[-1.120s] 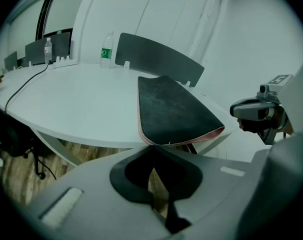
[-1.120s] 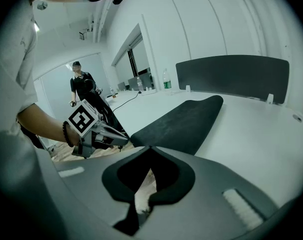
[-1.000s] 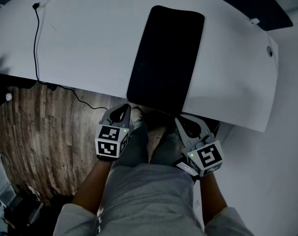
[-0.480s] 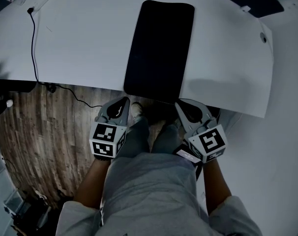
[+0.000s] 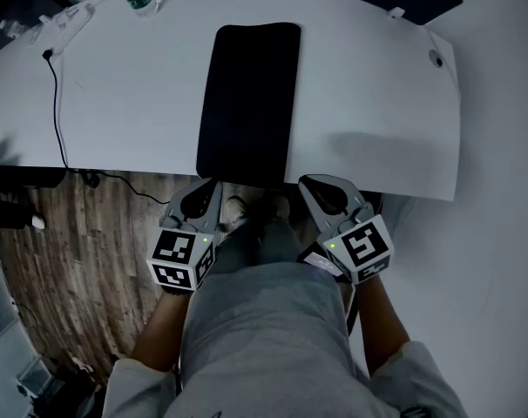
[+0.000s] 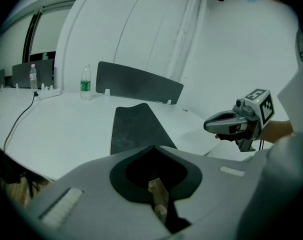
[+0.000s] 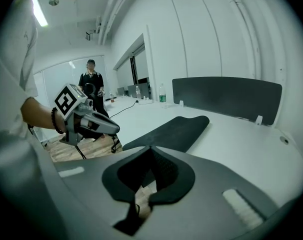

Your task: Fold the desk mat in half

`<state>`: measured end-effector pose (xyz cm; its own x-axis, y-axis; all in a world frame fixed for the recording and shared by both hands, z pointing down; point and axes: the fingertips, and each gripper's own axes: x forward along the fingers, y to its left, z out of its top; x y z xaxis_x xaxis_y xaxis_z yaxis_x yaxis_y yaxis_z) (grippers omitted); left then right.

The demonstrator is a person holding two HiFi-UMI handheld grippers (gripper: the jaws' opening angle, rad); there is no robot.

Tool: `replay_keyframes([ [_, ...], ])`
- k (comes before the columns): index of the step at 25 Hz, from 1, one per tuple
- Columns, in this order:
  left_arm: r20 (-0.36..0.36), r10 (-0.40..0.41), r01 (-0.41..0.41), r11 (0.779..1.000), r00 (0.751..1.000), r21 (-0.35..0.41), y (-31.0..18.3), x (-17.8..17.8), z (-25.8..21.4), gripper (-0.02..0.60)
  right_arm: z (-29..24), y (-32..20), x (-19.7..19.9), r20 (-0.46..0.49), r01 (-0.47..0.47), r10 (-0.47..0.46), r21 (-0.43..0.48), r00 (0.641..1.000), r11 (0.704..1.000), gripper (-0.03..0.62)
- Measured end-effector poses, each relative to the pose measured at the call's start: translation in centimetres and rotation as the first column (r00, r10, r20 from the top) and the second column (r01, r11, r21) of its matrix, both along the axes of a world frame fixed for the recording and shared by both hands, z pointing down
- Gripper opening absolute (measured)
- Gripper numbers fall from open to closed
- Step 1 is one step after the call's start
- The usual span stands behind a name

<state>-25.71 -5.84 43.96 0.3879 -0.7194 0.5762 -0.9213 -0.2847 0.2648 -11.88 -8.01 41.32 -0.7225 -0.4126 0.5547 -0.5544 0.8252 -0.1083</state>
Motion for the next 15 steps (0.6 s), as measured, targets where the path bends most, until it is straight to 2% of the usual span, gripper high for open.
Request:
replay_keyframes([
  [15, 0.011, 0.003, -0.004, 0.995, 1.000, 0.098, -1.3, 4.8, -7.7, 0.020, -5.7, -2.4, 4.0, 0.056, 0.013, -0.015, 0.040, 0.998, 0.999, 0.006],
])
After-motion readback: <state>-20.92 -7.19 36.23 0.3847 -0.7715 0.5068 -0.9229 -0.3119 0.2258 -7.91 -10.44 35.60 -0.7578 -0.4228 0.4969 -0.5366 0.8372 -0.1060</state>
